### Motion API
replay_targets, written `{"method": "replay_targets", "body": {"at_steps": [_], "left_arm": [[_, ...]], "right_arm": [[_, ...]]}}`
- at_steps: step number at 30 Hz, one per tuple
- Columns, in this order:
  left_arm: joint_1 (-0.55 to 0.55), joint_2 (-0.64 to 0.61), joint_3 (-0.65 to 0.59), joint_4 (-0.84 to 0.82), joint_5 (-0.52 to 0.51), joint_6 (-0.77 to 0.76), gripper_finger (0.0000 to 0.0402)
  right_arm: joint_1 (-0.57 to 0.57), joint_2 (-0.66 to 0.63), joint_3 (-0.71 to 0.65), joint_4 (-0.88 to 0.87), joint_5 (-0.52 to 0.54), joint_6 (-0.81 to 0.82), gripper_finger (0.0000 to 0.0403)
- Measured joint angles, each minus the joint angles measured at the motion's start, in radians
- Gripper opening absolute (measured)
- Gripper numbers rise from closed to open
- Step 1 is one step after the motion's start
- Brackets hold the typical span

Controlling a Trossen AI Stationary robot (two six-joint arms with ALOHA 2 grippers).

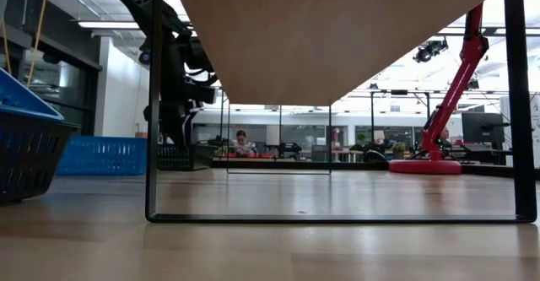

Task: Stack baskets on shelf by color
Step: Stack the top black bin on the black bin on the shelf

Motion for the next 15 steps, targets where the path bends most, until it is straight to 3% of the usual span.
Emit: {"method": "replay_targets", "body": {"at_steps": [7,15], "left_arm": [[-0.012,0.0,0.007,-0.028,-0.01,-0.034,0.002],[-0.015,-0.11,0.096,-0.085,-0.011,-0.071,0.0003]], "right_arm": [[0.0,0.0,0.0,0.0,-0.003,0.025,0.0],[0.0,0.0,0.0,0.0,-0.009,0.023,0.0]]}}
